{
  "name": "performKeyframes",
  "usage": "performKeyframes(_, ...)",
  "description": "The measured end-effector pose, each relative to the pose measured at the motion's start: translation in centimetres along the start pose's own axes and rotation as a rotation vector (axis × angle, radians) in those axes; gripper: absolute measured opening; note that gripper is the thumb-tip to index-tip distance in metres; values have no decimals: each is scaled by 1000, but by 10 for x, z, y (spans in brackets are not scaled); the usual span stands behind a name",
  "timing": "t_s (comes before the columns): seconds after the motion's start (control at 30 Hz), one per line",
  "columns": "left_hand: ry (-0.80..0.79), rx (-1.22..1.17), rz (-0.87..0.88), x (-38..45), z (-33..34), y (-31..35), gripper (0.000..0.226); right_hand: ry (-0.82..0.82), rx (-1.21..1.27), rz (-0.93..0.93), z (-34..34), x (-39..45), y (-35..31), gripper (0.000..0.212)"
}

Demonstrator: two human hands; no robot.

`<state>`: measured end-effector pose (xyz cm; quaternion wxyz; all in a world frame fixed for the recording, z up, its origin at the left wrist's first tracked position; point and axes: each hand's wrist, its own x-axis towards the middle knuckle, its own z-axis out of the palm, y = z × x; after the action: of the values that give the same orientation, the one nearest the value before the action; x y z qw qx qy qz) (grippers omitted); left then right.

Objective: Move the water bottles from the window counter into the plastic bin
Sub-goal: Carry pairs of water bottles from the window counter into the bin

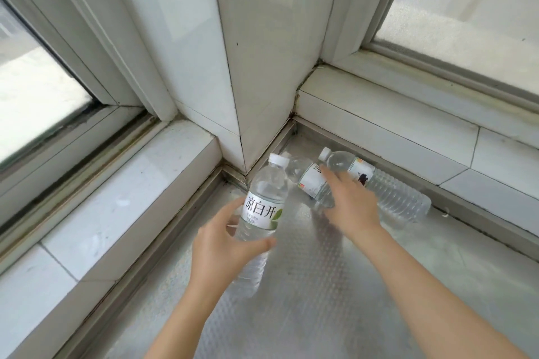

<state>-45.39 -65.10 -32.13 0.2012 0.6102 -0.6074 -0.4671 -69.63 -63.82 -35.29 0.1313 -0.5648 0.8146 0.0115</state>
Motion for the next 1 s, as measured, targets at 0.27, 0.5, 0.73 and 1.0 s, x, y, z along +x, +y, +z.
performKeyframes(0.27, -112, -335, -77, -35, -11, 22, 51, -109, 545, 187, -19, -46, 6, 83)
performKeyframes(0.5, -151, -448, -99, -81, -13, 17, 54, -87, 1006, 265, -25, -123, 7, 82)
performKeyframes(0.73, -108, -520, -73, -152, -30, 18, 65, -22, 1248, 226, -49, -208, -8, 78)
performKeyframes(1.0, 37, -554, -10, -275, -64, 10, 68, -21, 1298, 51, -68, -312, -31, 82)
